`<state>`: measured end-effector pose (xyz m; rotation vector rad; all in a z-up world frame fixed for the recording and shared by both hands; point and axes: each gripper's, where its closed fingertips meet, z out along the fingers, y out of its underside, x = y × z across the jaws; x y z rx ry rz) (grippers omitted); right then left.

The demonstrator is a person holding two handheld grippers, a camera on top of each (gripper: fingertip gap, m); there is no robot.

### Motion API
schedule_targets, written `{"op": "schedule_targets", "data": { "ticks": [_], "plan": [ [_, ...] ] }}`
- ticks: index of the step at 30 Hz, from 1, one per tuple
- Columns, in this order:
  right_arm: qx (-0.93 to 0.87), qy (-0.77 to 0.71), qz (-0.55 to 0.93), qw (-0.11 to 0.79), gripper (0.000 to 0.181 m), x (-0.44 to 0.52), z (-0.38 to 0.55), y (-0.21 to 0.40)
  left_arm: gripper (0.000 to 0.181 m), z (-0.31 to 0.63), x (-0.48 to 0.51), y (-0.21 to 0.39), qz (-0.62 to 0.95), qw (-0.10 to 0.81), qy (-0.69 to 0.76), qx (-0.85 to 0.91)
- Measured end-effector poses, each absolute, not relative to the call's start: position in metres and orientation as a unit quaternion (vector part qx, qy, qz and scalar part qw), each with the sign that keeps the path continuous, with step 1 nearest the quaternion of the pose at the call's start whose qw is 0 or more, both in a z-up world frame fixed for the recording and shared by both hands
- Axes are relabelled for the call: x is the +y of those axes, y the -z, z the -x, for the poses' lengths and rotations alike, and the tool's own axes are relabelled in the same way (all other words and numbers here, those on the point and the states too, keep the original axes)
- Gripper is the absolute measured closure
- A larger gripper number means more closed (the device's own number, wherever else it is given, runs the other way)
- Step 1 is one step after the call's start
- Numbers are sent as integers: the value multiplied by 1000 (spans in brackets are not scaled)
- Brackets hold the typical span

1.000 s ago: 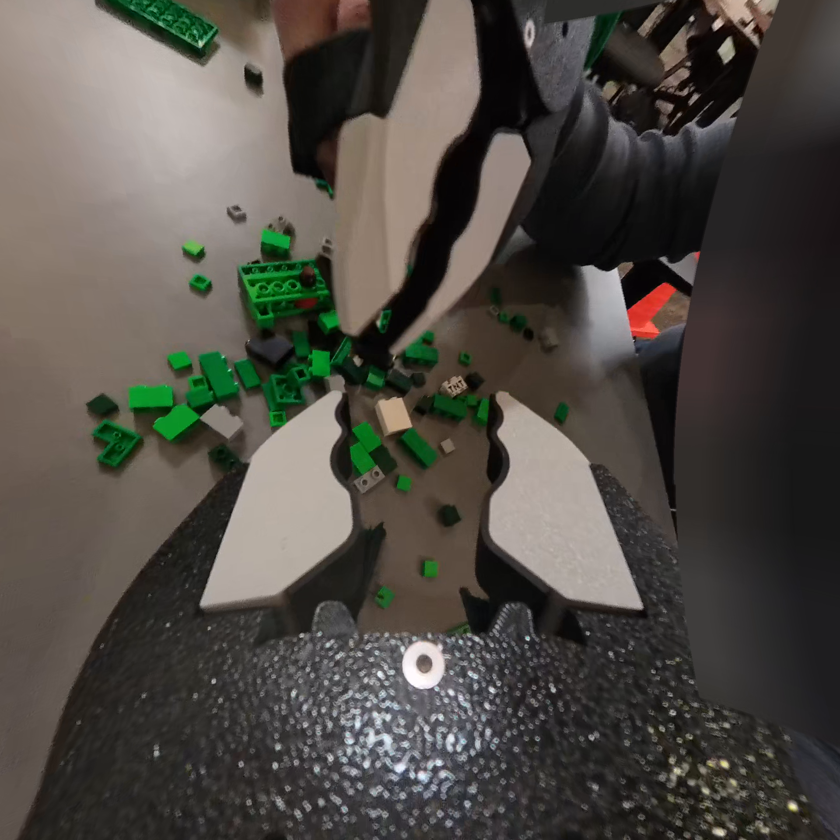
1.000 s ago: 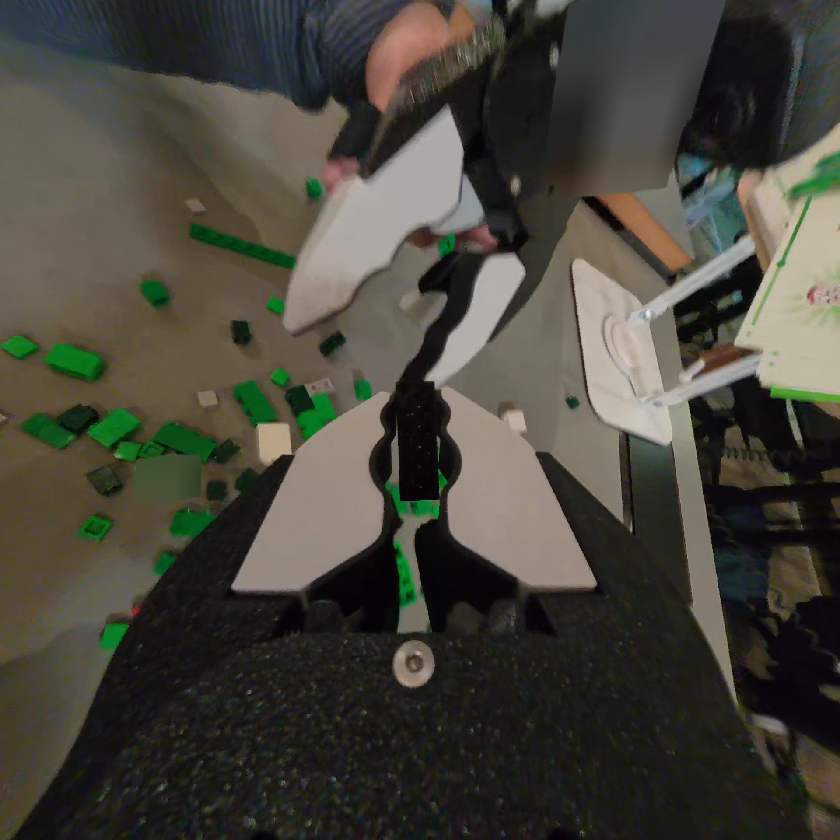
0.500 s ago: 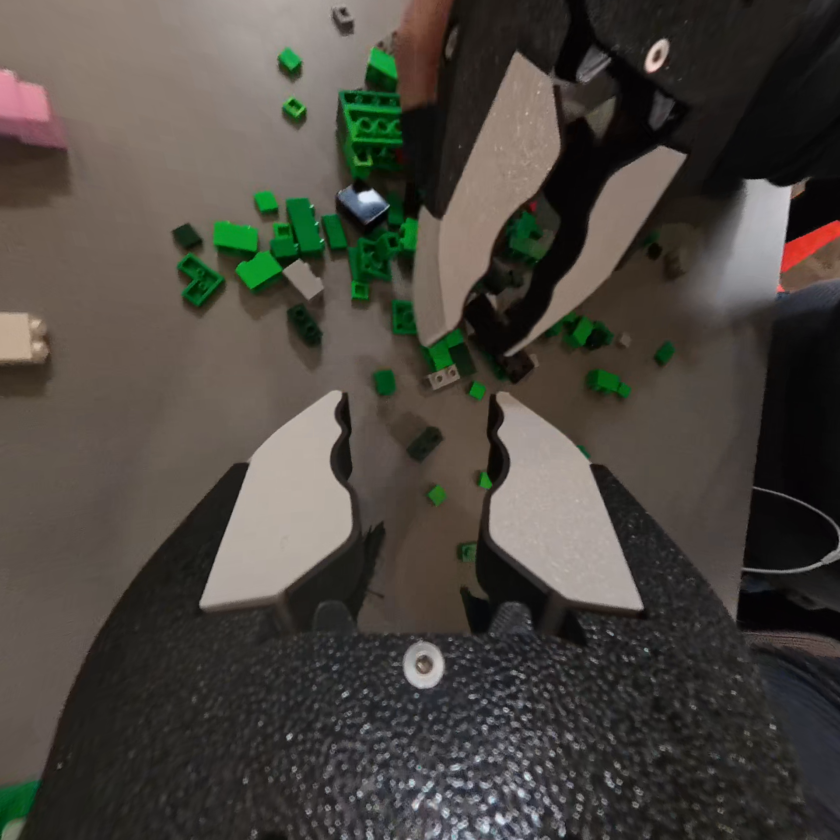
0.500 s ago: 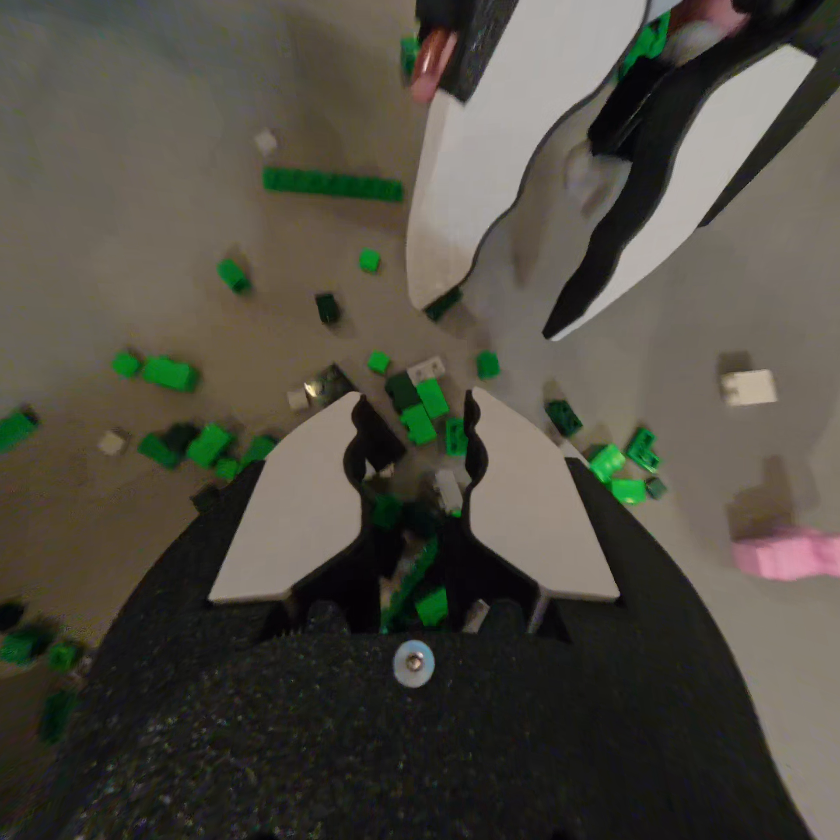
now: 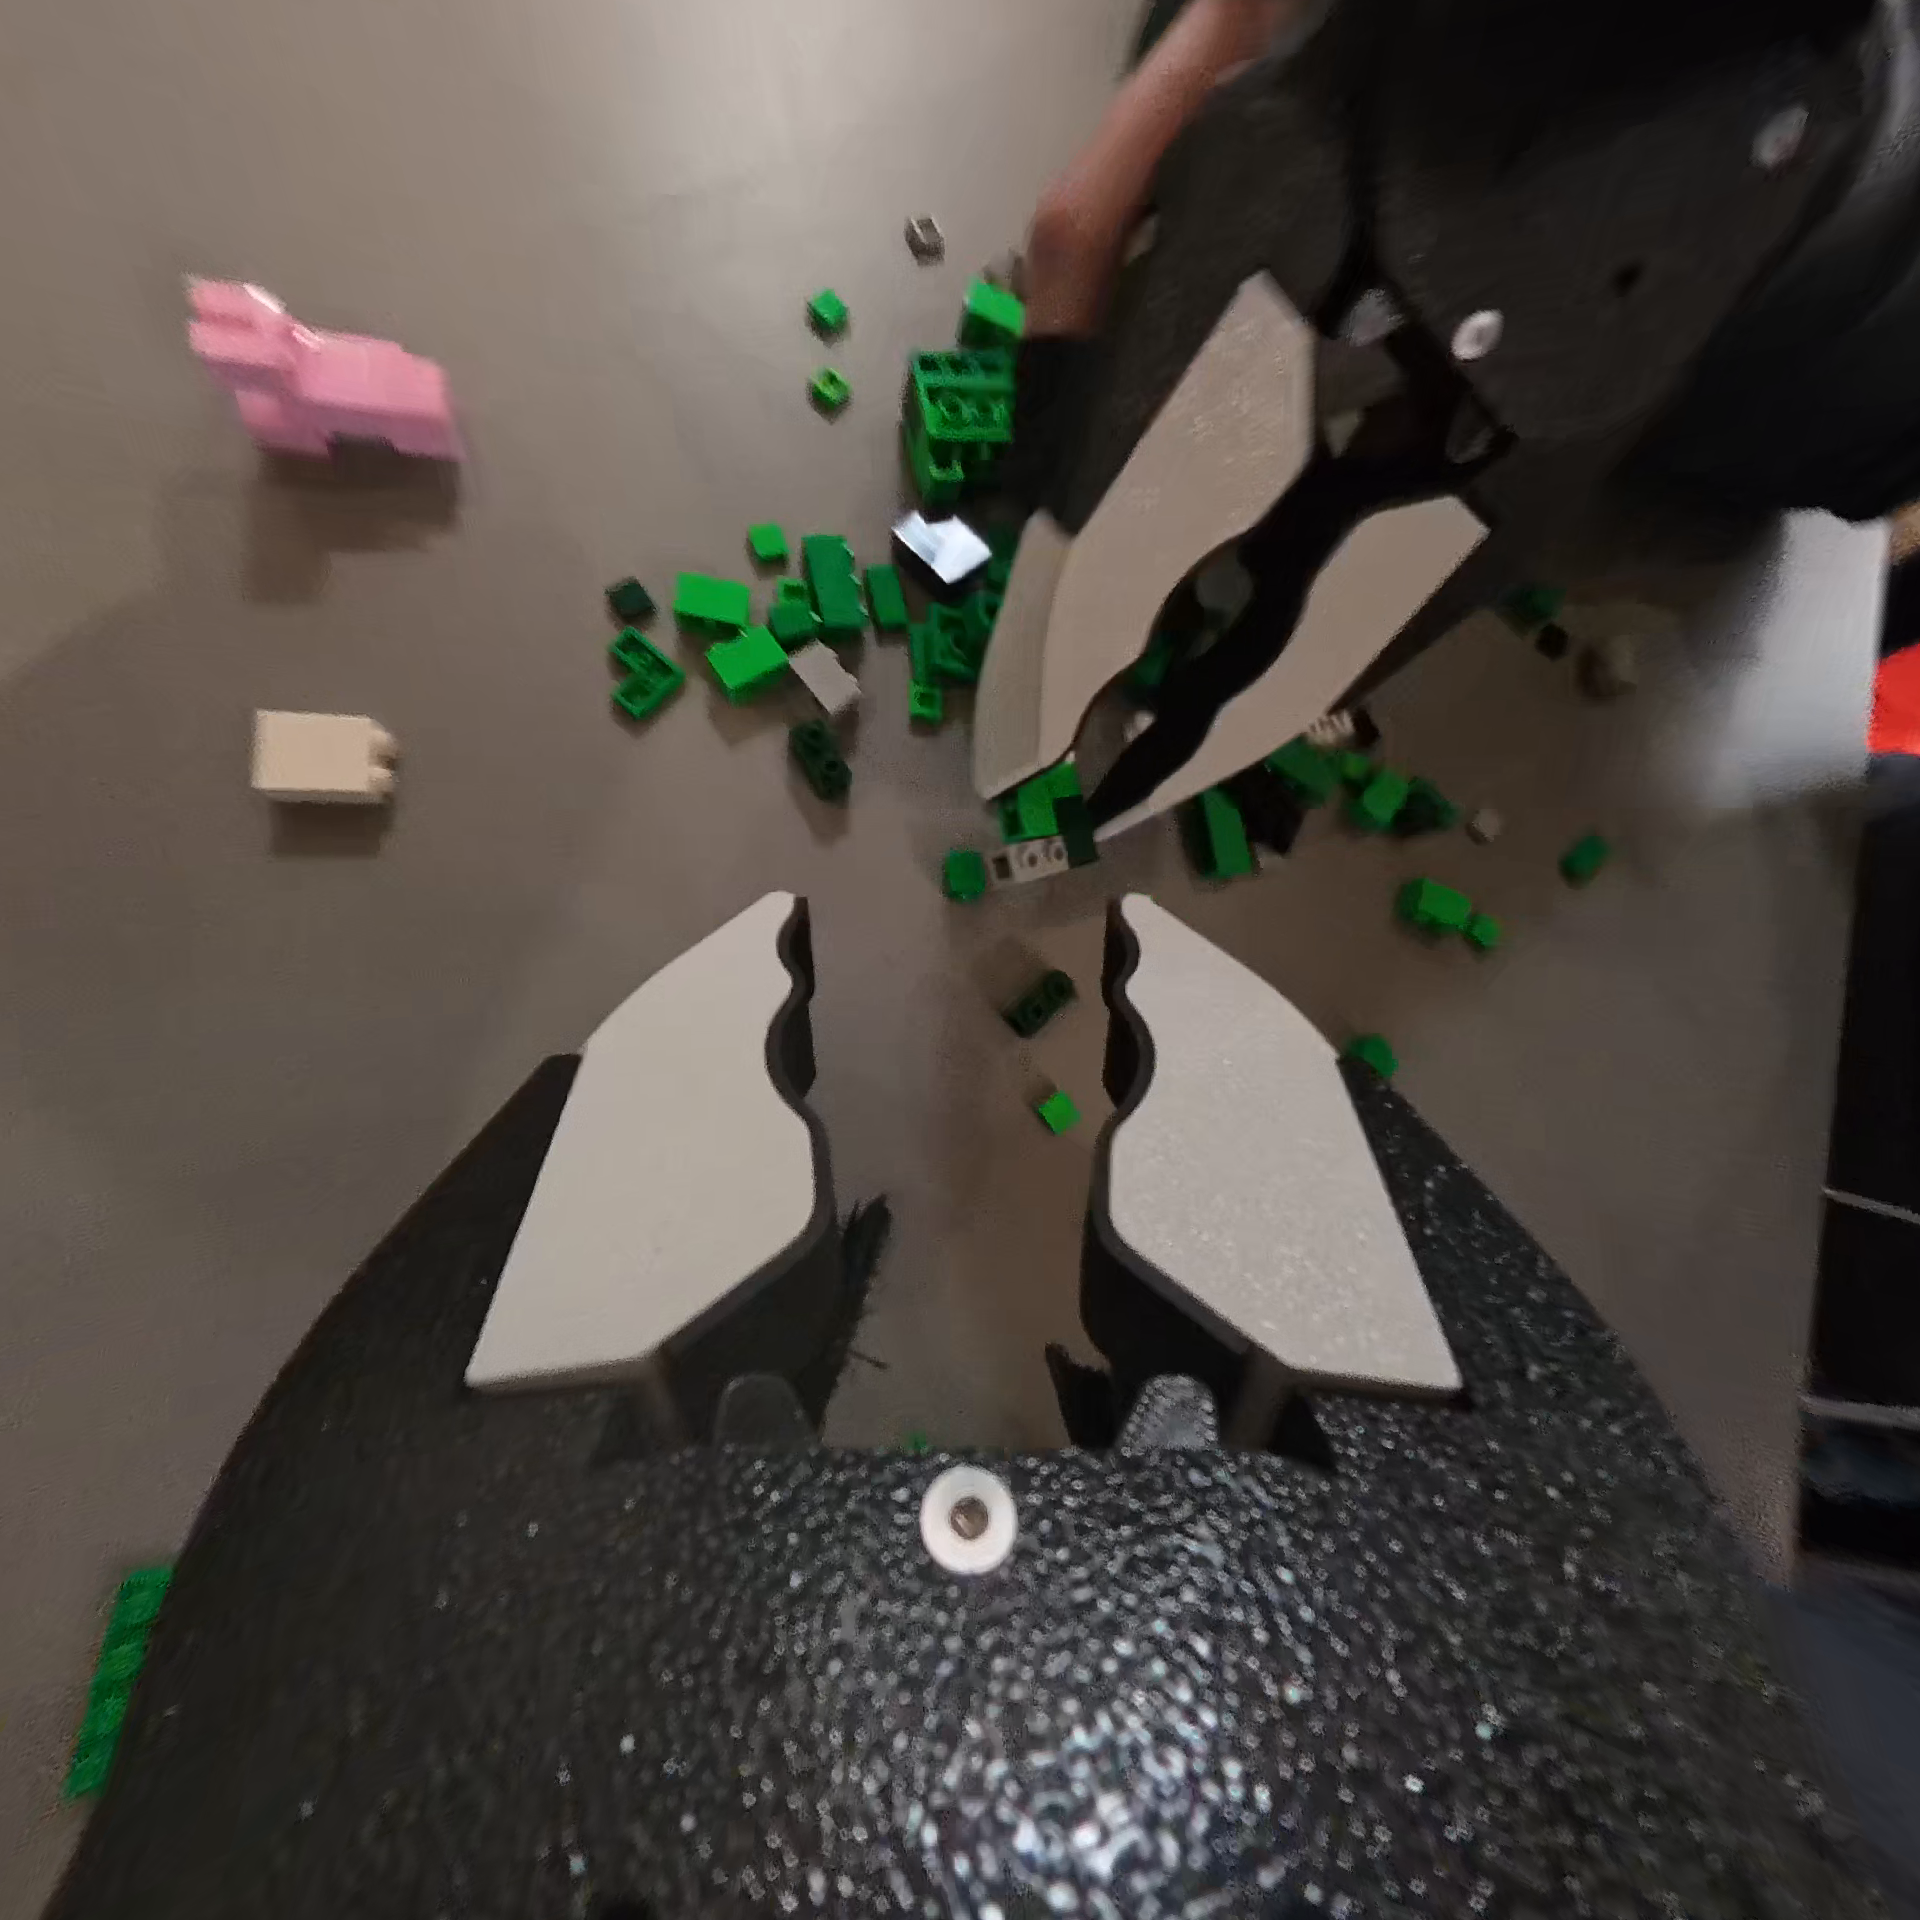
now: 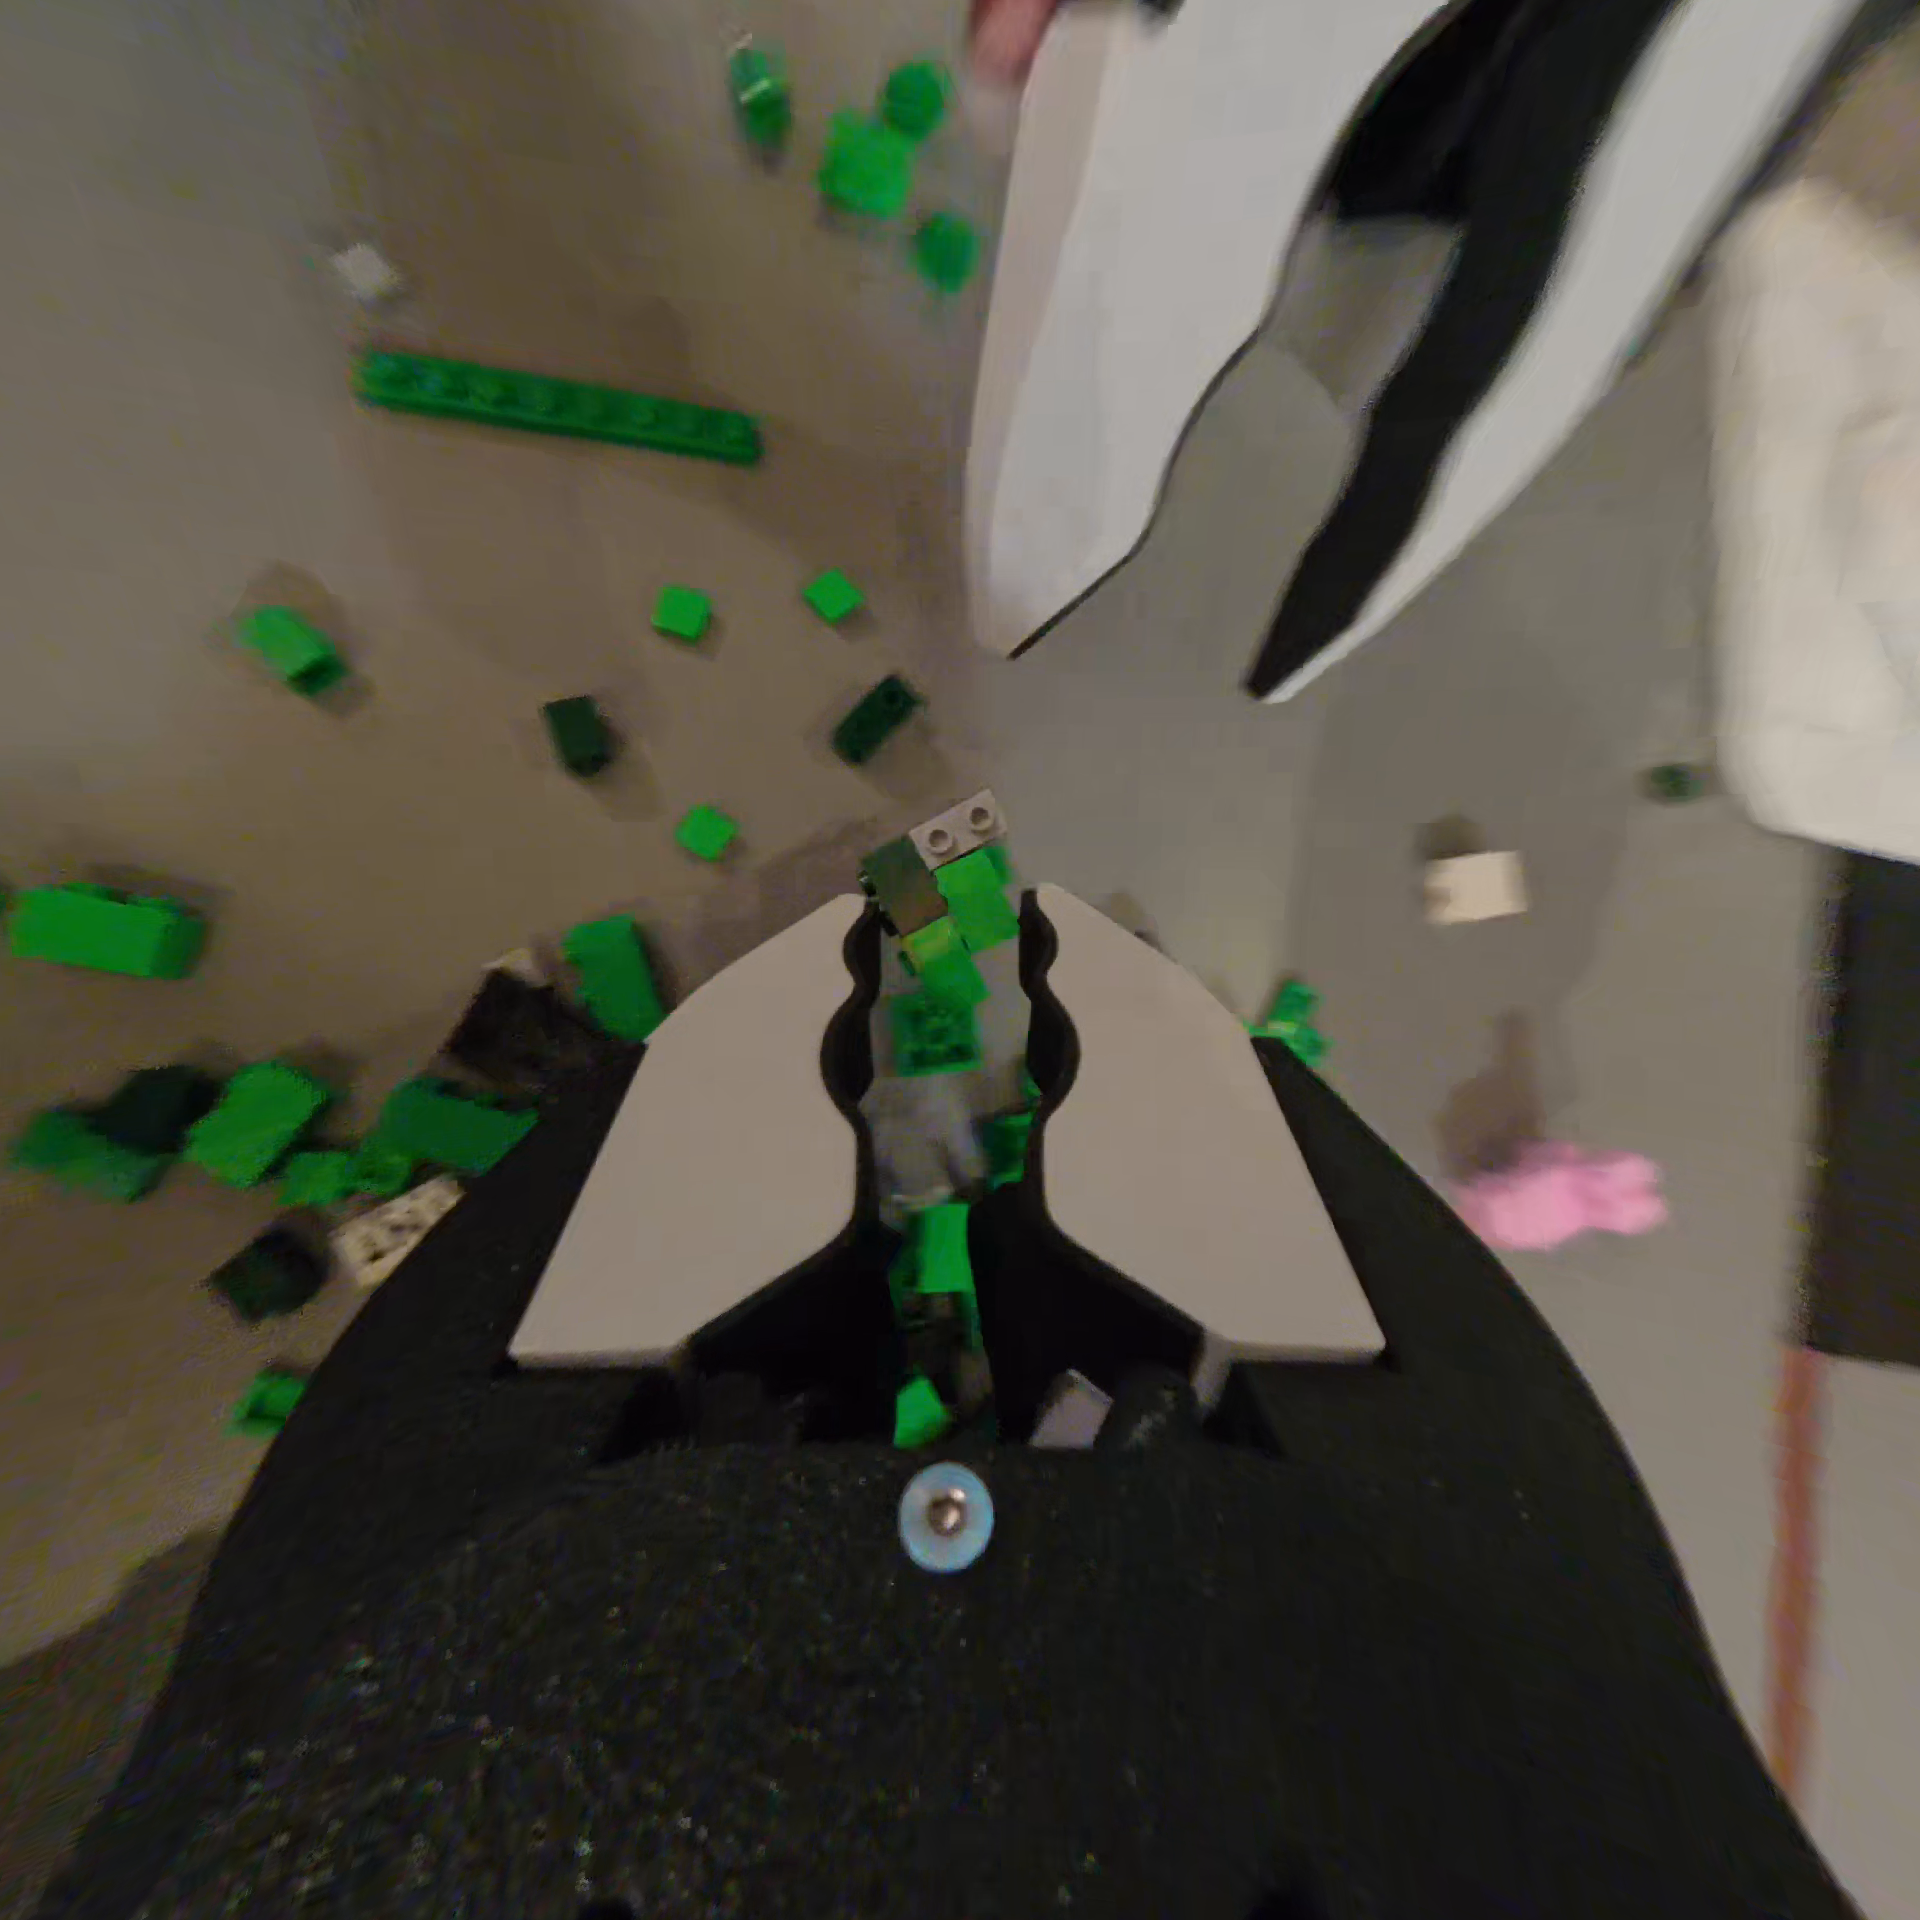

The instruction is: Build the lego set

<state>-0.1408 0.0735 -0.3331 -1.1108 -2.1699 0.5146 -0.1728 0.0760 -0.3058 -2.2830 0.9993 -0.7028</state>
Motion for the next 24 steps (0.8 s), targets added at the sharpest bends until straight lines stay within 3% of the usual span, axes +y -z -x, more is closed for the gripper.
{"op": "schedule_targets", "data": {
  "ticks": [4, 8, 11, 17, 18, 21, 24],
  "plan": [
    [-720, -166, 414, 531, 156, 90, 122, 285, 133, 157, 98, 283, 810, 440, 269, 278],
    [-663, -84, 411, 620, 156, 87, 73, 285, 135, 116, 80, 266, 729, 519, 392, 212],
    [-637, -62, 430, 636, 156, 81, 55, 287, 132, 85, 80, 251, 678, 505, 503, 179],
    [-625, -22, 412, 662, 156, 83, 43, 287, 120, 41, 82, 274, 695, 412, 554, 201],
    [-623, -29, 411, 664, 156, 83, 43, 286, 122, 40, 80, 278, 704, 411, 538, 216],
    [-623, -80, 414, 659, 156, 75, 48, 283, 150, 42, 69, 280, 704, 434, 499, 260],
    [-626, -86, 406, 660, 156, 71, 48, 281, 152, 43, 66, 281, 698, 430, 509, 262]
  ]
}}
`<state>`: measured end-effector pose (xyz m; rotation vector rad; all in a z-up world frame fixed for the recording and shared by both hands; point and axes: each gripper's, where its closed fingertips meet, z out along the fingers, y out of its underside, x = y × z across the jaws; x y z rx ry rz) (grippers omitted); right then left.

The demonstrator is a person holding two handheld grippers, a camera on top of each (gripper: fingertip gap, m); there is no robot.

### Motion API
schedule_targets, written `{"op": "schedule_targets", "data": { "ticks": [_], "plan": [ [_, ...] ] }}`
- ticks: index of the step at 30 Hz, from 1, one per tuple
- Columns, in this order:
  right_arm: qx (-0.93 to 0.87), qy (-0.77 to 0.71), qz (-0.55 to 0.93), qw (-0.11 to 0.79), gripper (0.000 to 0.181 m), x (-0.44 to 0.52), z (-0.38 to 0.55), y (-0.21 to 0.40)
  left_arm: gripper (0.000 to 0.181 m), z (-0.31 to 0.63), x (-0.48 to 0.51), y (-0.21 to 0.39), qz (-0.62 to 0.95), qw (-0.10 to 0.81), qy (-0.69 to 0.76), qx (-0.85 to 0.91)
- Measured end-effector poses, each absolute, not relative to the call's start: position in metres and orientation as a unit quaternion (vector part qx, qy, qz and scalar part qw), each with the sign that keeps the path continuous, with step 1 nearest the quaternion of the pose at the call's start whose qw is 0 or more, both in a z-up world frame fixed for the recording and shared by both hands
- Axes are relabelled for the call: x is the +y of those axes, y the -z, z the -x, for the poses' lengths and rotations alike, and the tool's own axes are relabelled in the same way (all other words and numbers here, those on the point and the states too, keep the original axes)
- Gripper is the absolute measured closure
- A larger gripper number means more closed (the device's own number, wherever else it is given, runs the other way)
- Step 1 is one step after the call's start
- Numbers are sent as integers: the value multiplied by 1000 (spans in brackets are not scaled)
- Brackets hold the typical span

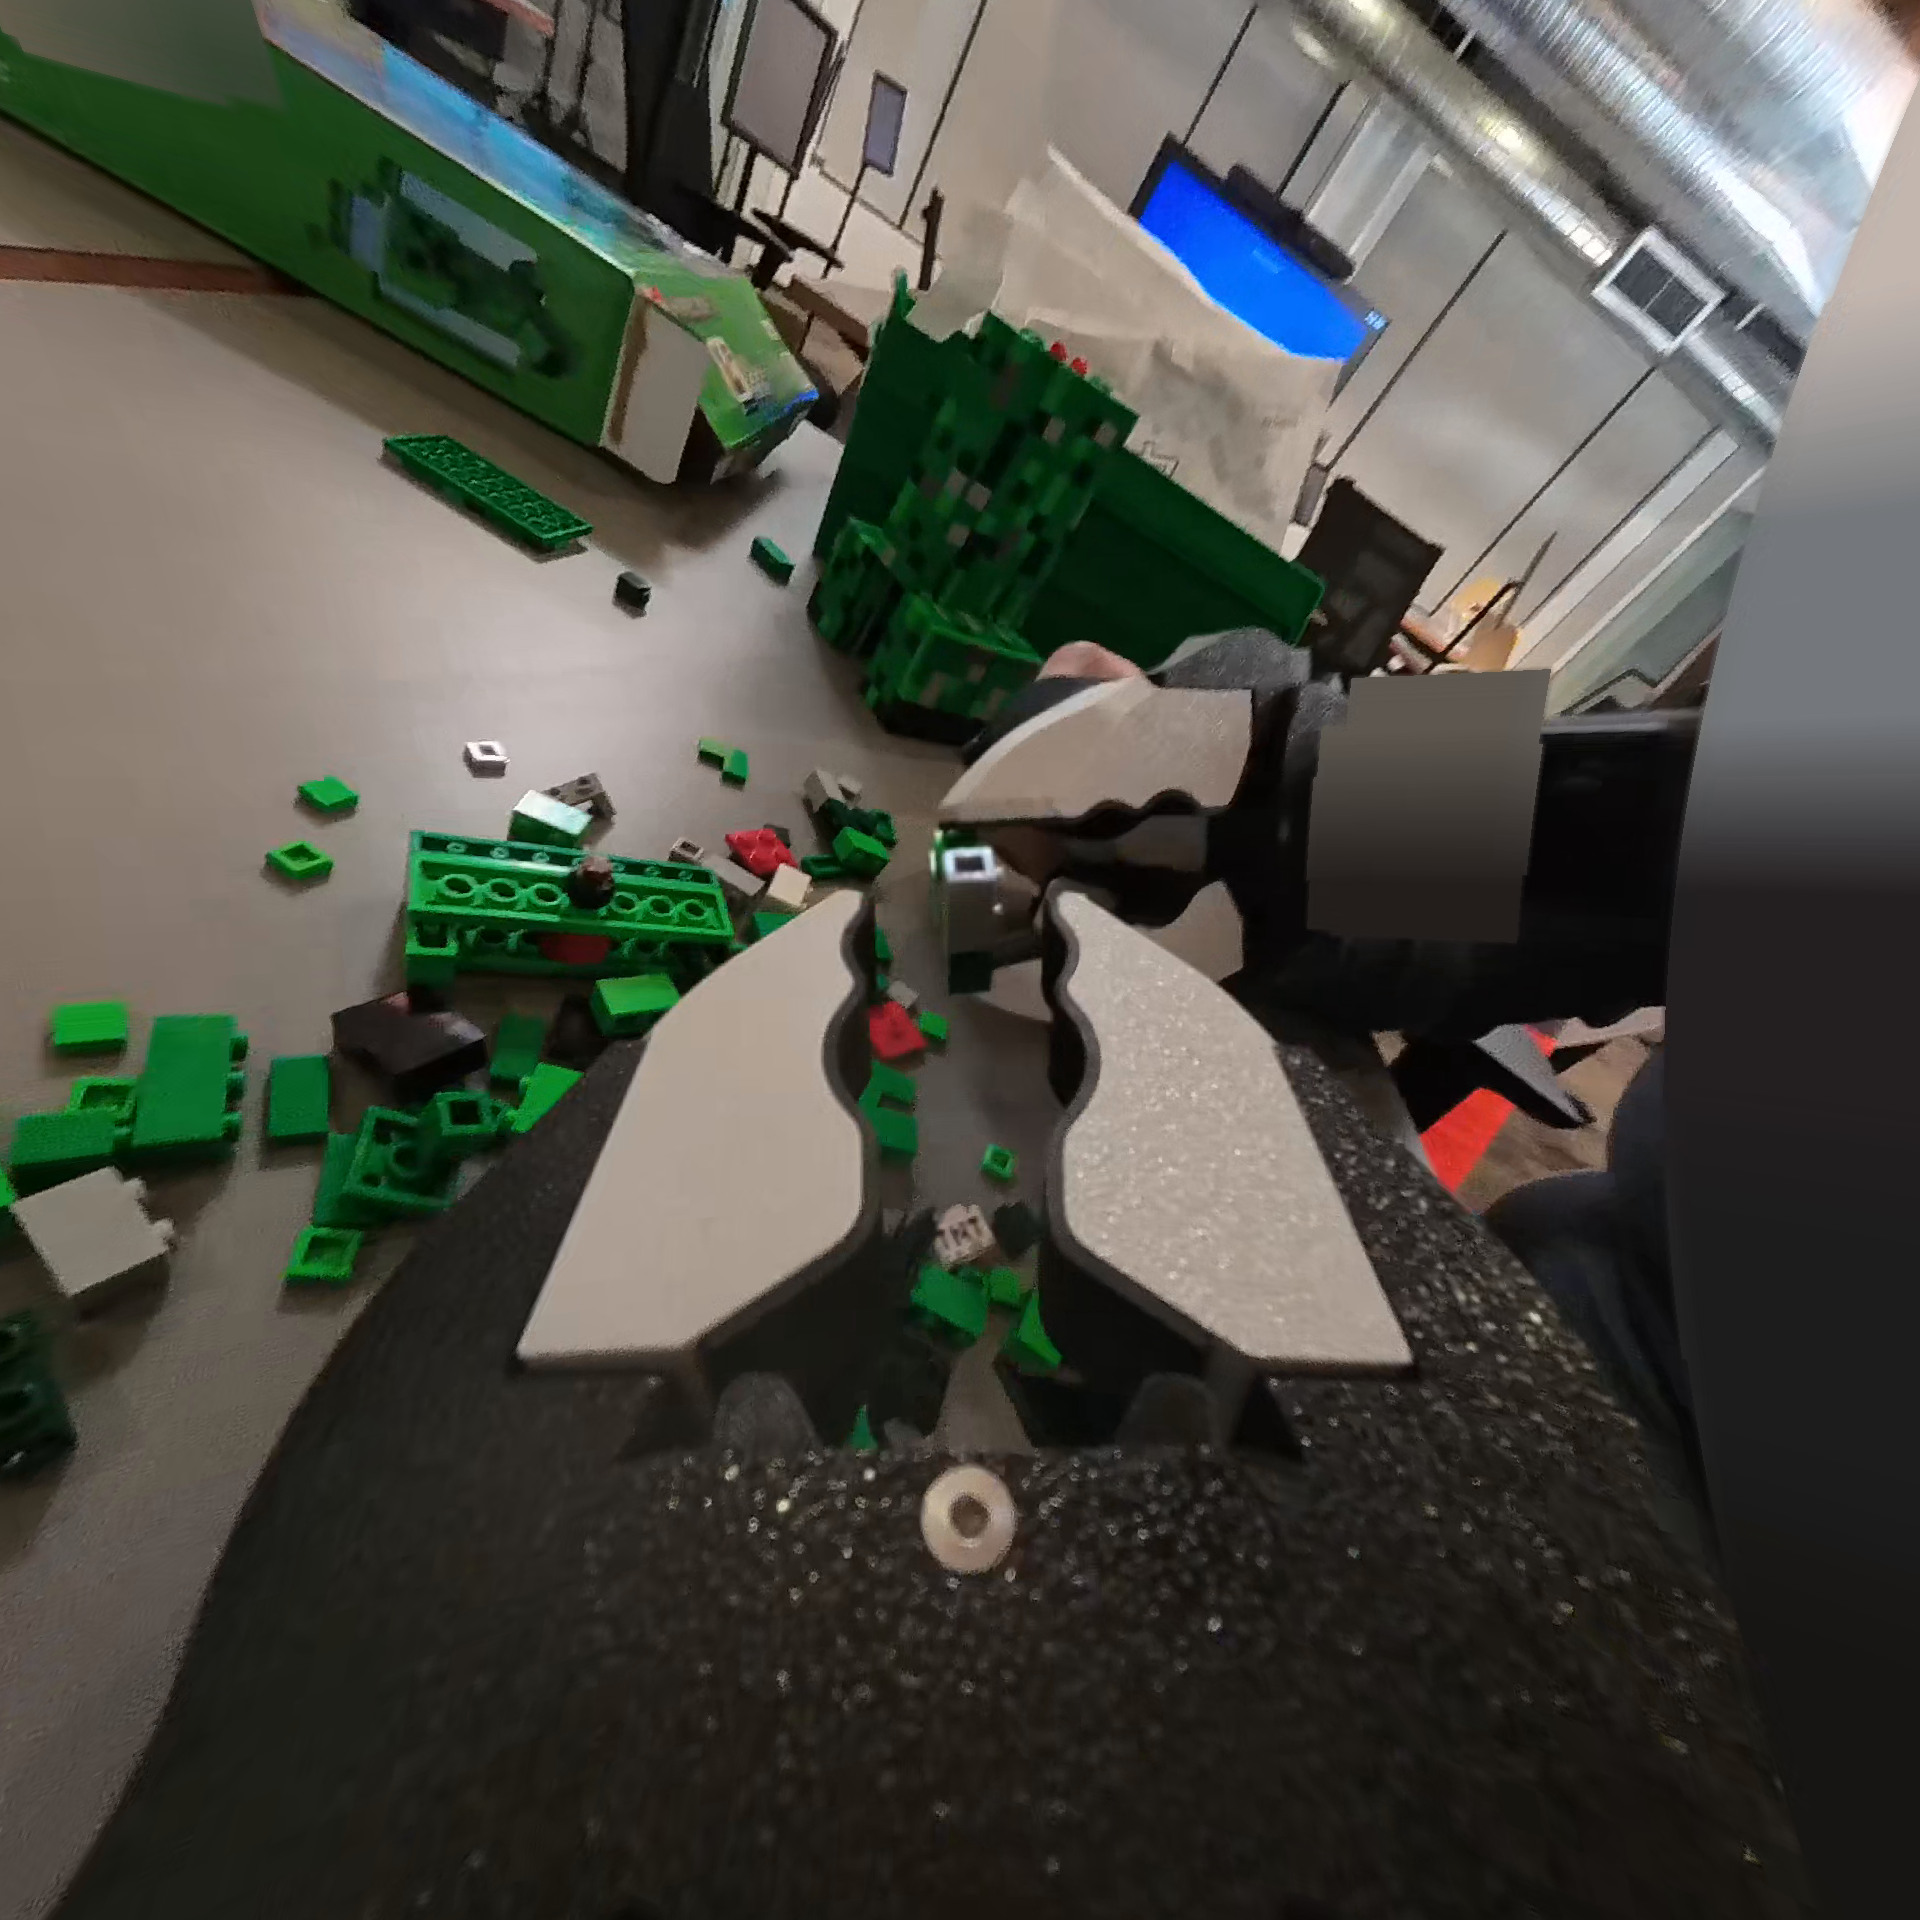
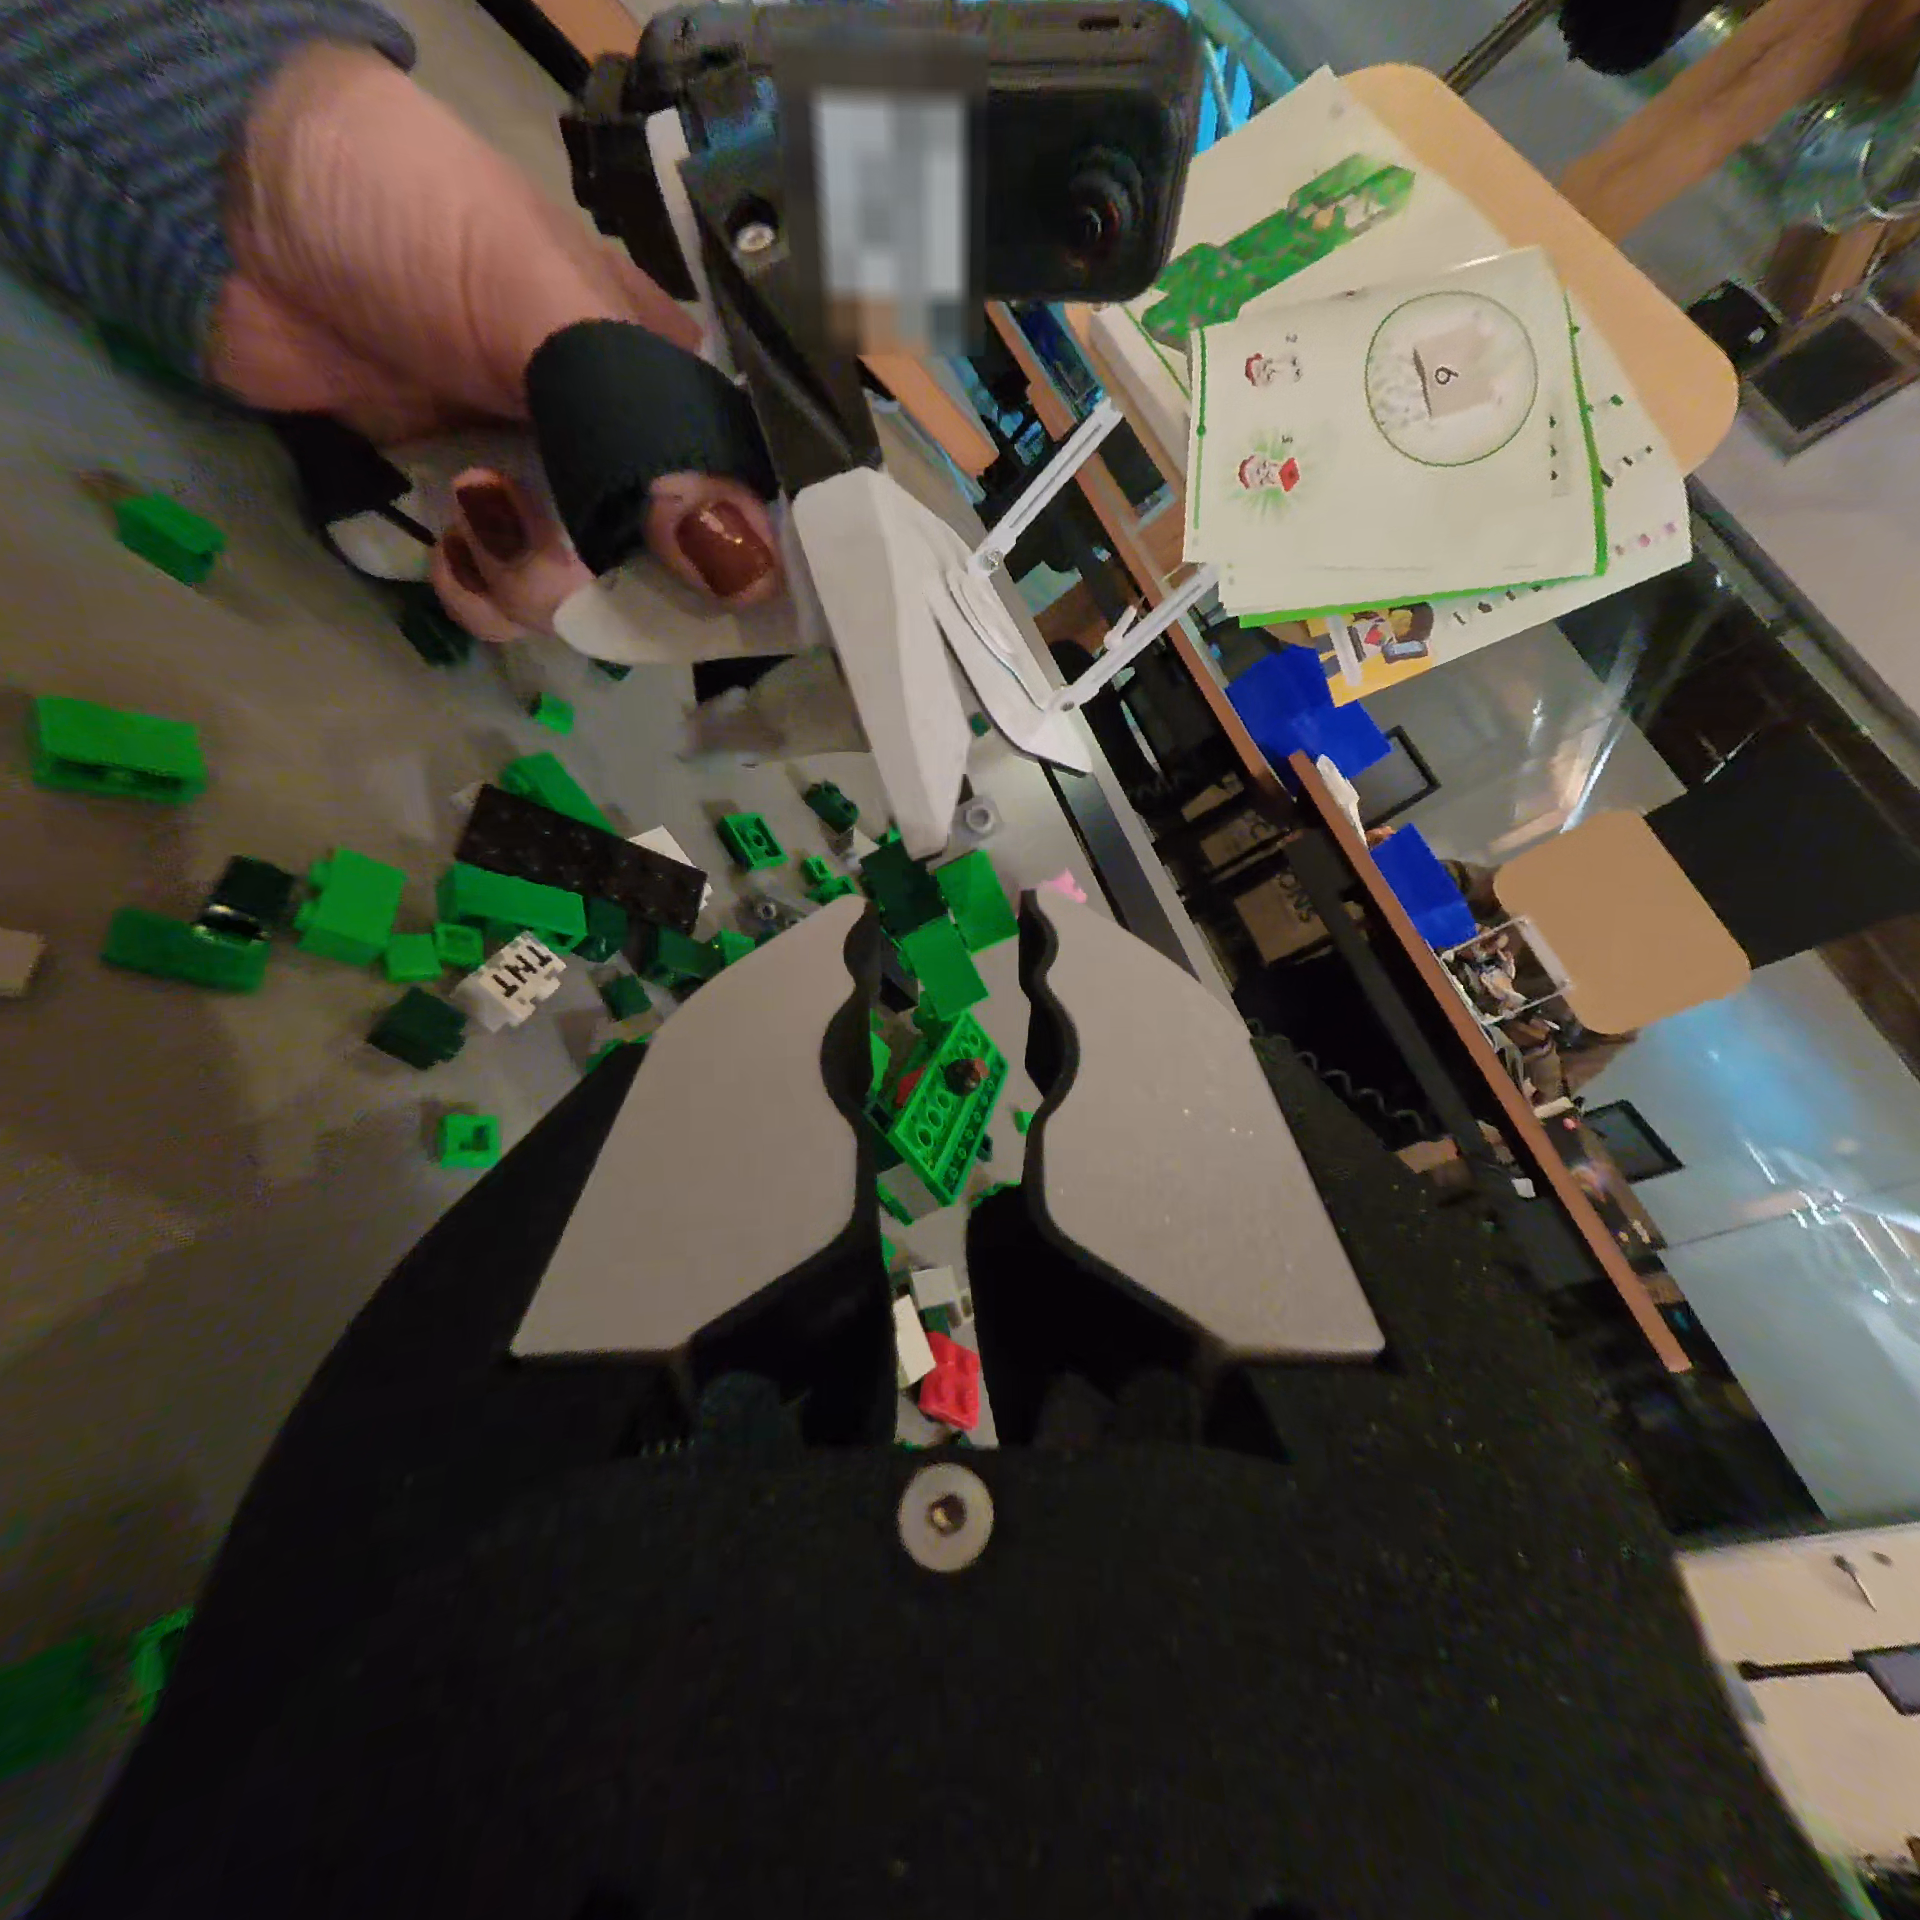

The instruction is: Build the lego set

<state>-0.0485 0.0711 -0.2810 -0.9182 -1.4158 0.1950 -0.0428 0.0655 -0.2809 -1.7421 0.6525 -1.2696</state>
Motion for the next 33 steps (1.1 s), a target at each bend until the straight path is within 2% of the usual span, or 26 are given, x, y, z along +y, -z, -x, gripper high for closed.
{"op": "schedule_targets", "data": {
  "ticks": [1, 4, 8, 10, 12, 15, 18, 21, 24, 26, 29, 31, 33],
  "plan": [
    [-628, -84, 403, 661, 156, 70, 49, 281, 152, 41, 65, 278, 691, 429, 520, 258],
    [-634, -100, 396, 657, 156, 65, 49, 284, 172, 36, 63, 281, 692, 424, 522, 263],
    [-592, -265, 411, 641, 158, 52, 47, 270, 172, 36, 53, 272, 659, 429, 550, 282],
    [-541, -384, 454, 595, 151, 53, 43, 260, 172, 42, 55, 264, 641, 451, 558, 273],
    [-508, -481, 478, 531, 153, 52, 38, 254, 172, 46, 54, 256, 616, 472, 569, 271],
    [-492, -536, 505, 465, 152, 54, 38, 257, 172, 47, 51, 252, 599, 480, 576, 280],
    [-507, -528, 516, 444, 153, 51, 43, 264, 172, 42, 46, 253, 597, 475, 573, 301],
    [-523, -525, 514, 432, 171, 45, 45, 267, 172, 40, 44, 254, 597, 470, 570, 312],
    [-551, -522, 501, 416, 174, 38, 43, 272, 172, 37, 36, 257, 594, 445, 580, 335],
    [-627, -446, 480, 422, 174, 36, 37, 289, 172, 33, 29, 268, 616, 412, 560, 371],
    [-718, -254, 470, 446, 173, 54, 28, 326, 172, 30, 27, 272, 623, 410, 543, 386],
    [-730, -211, 471, 447, 174, 58, 28, 334, 172, 32, 34, 273, 633, 421, 533, 371],
    [-714, -234, 483, 450, 173, 56, 32, 330, 172, 35, 39, 272, 637, 434, 526, 358]
  ]
}}
